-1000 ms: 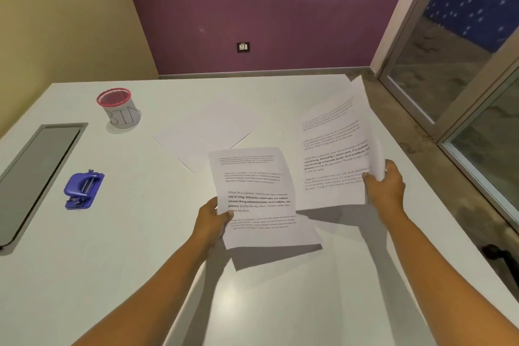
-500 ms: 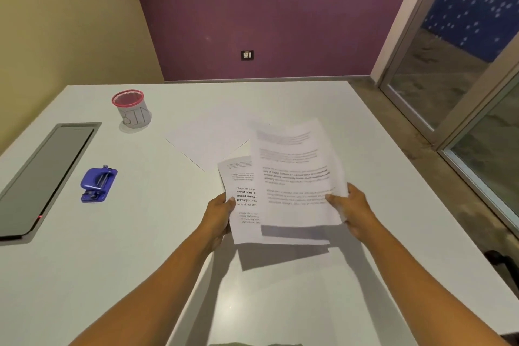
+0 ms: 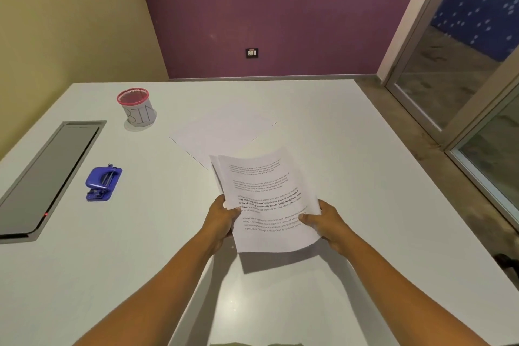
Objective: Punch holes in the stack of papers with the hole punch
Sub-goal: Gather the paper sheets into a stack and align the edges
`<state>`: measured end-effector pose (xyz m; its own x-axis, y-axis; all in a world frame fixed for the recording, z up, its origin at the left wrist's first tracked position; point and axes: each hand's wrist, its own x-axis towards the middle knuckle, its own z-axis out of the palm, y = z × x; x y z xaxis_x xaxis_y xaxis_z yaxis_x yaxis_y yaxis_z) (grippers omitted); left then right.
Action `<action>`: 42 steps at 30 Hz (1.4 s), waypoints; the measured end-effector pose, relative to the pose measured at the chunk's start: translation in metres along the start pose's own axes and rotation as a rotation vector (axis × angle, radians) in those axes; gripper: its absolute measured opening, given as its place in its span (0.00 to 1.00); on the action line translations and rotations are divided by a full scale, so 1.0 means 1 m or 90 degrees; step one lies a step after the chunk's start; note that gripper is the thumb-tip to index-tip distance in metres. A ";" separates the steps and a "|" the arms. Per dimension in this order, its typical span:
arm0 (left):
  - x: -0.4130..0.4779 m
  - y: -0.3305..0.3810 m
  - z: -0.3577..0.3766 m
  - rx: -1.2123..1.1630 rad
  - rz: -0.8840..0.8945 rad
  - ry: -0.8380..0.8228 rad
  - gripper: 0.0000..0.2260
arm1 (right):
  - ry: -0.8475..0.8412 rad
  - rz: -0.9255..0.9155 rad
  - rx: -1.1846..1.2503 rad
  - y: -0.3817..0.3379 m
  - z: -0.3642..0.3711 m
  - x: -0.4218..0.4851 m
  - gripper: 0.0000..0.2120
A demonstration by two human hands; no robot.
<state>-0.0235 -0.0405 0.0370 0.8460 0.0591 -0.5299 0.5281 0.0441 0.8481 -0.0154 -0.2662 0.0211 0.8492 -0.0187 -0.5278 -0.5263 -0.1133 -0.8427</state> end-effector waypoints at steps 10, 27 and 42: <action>-0.010 0.068 0.007 0.031 0.121 -0.116 0.16 | -0.036 0.105 -0.032 -0.003 -0.017 0.014 0.15; 0.037 0.064 -0.007 0.078 0.046 -0.079 0.15 | 0.081 -0.060 0.137 -0.014 -0.033 0.044 0.16; 0.138 0.055 -0.031 0.691 0.134 0.110 0.13 | 0.248 -0.055 0.077 -0.009 -0.045 0.081 0.14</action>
<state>0.1205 0.0012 0.0104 0.9489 0.1043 -0.2977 0.2314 -0.8715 0.4323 0.0602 -0.3110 -0.0098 0.8311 -0.3917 -0.3946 -0.4343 -0.0142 -0.9006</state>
